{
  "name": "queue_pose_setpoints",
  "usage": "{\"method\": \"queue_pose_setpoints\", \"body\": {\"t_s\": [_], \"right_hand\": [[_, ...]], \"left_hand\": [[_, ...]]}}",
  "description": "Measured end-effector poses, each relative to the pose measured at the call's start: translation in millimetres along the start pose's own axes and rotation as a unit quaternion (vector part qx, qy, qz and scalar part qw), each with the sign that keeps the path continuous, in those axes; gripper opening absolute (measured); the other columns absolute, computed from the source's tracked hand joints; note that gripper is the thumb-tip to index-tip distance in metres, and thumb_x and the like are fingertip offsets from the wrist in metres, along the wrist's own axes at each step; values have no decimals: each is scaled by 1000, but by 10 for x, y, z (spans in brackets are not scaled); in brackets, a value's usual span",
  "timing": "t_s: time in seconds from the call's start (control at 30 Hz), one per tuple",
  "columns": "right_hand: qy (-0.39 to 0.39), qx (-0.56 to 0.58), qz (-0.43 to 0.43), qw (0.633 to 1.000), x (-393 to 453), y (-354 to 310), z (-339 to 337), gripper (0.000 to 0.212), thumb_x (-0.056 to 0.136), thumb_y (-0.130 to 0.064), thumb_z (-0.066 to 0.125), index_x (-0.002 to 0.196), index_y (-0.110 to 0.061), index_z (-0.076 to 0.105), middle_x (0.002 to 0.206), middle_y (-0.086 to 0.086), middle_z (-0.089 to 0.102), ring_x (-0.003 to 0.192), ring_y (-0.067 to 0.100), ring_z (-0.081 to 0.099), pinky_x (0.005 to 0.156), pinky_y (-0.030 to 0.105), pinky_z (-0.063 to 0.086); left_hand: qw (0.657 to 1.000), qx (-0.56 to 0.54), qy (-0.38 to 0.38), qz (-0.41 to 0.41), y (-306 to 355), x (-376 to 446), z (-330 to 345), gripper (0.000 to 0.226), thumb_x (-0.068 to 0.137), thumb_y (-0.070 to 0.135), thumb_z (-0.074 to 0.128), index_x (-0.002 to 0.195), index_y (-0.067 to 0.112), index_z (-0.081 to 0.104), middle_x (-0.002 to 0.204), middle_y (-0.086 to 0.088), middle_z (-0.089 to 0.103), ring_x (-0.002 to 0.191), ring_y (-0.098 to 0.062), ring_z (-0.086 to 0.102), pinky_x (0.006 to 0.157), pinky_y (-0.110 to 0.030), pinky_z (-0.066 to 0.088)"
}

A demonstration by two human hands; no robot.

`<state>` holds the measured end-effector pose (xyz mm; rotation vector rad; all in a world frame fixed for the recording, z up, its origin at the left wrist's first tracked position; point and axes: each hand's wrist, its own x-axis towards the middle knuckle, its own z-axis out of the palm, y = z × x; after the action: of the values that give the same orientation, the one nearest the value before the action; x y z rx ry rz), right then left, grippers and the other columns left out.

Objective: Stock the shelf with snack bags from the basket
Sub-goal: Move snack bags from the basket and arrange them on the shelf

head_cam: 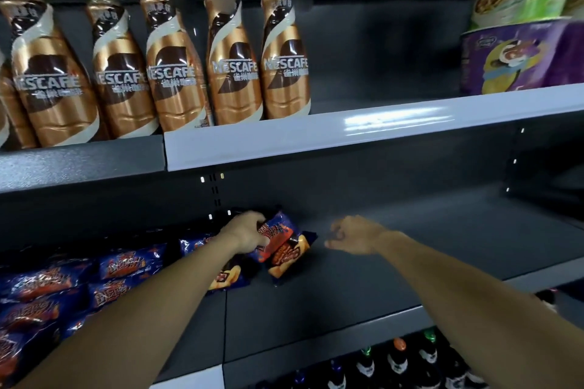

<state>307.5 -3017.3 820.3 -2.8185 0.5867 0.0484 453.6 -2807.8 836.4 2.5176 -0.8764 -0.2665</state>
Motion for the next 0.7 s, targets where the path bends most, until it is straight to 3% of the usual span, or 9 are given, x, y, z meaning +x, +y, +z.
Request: {"method": "queue_pose_setpoints", "body": {"t_s": [0.1, 0.23, 0.33, 0.43, 0.7], "right_hand": [[-10, -11, 17, 1000, -39, 172, 78, 38, 90, -54, 56, 114, -26, 64, 116, -2, 66, 112, 21, 58, 95, 32, 46], [-3, -16, 14, 1000, -106, 305, 178, 29, 88, -49, 57, 99, -25, 69, 103, -2, 69, 106, 21, 61, 92, 30, 48], [-7, -20, -3, 1000, -149, 284, 236, 27, 91, -45, 56, 102, -24, 68, 102, -1, 65, 109, 21, 58, 88, 27, 45], [-4, -36, -23, 999, -133, 156, 311, 30, 92, -46, 54, 112, -26, 63, 114, 0, 65, 112, 22, 56, 85, 30, 42], [14, -25, -89, 996, 4, -269, 488, 46, 94, -45, 53, 136, -28, 47, 134, 0, 54, 125, 22, 47, 96, 38, 46]], "left_hand": [[994, 111, -16, 8, 86, 84, 8, 52, 85, 24, 73, 133, 19, 53, 130, -3, 58, 118, -21, 55, 103, -37, 41], [979, 204, -30, 13, 131, 182, 76, 54, 89, 19, 68, 139, 23, 47, 132, -3, 57, 120, -22, 54, 95, -31, 44], [975, 218, -30, 16, 114, 225, 108, 47, 91, 16, 65, 135, 22, 51, 121, -3, 61, 110, -21, 58, 87, -30, 45], [975, 220, -11, 25, 82, 250, 137, 40, 92, 12, 60, 131, 20, 53, 115, -4, 63, 104, -21, 60, 87, -32, 49], [943, 289, 136, 90, -130, 274, 403, 53, 90, 19, 64, 138, 24, 44, 134, -7, 49, 122, -28, 47, 98, -38, 40]]}}
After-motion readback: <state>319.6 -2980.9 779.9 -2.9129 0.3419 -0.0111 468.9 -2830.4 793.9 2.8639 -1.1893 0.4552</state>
